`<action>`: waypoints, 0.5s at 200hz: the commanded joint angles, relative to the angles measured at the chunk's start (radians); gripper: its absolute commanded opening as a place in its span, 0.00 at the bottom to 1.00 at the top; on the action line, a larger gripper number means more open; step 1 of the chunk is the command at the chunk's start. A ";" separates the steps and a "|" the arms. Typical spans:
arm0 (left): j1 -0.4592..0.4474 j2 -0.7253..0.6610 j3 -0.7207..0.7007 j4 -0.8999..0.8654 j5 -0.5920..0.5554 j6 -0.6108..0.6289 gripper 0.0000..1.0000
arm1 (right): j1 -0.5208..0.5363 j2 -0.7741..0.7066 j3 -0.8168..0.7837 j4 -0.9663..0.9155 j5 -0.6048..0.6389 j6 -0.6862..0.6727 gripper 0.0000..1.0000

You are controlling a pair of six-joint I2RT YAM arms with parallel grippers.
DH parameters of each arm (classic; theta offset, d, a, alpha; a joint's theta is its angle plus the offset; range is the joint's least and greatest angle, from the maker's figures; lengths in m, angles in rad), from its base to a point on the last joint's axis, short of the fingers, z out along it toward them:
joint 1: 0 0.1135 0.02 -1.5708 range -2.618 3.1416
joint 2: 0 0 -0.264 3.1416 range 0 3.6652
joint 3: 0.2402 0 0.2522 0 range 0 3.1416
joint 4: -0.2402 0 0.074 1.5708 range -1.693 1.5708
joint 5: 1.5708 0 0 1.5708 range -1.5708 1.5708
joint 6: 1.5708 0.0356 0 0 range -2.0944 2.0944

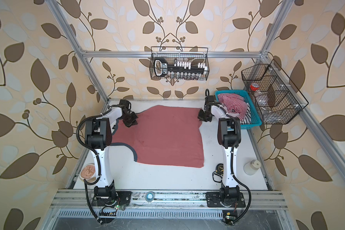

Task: Fold and stack tank tops
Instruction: Smooth out the tank top at the center of the table.

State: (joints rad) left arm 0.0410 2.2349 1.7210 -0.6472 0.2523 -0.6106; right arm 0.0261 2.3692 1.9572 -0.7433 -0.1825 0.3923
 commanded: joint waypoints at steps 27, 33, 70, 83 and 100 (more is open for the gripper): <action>0.018 0.075 -0.009 -0.074 -0.086 0.018 0.00 | -0.035 0.062 0.124 -0.101 0.061 -0.053 0.00; 0.018 0.073 -0.008 -0.070 -0.073 0.015 0.00 | -0.035 0.070 0.149 -0.114 0.049 -0.061 0.00; -0.014 -0.016 -0.010 -0.051 -0.026 0.017 0.08 | -0.013 -0.055 0.046 -0.082 -0.026 -0.103 0.00; -0.034 -0.079 -0.009 -0.052 -0.016 0.023 0.13 | -0.002 -0.148 -0.047 -0.051 -0.045 -0.109 0.00; -0.064 -0.178 -0.009 -0.067 -0.014 0.039 0.21 | 0.023 -0.289 -0.184 -0.022 -0.047 -0.122 0.03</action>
State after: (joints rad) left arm 0.0174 2.2158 1.7218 -0.6582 0.2523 -0.6003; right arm 0.0132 2.2894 1.9060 -0.7876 -0.1902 0.3164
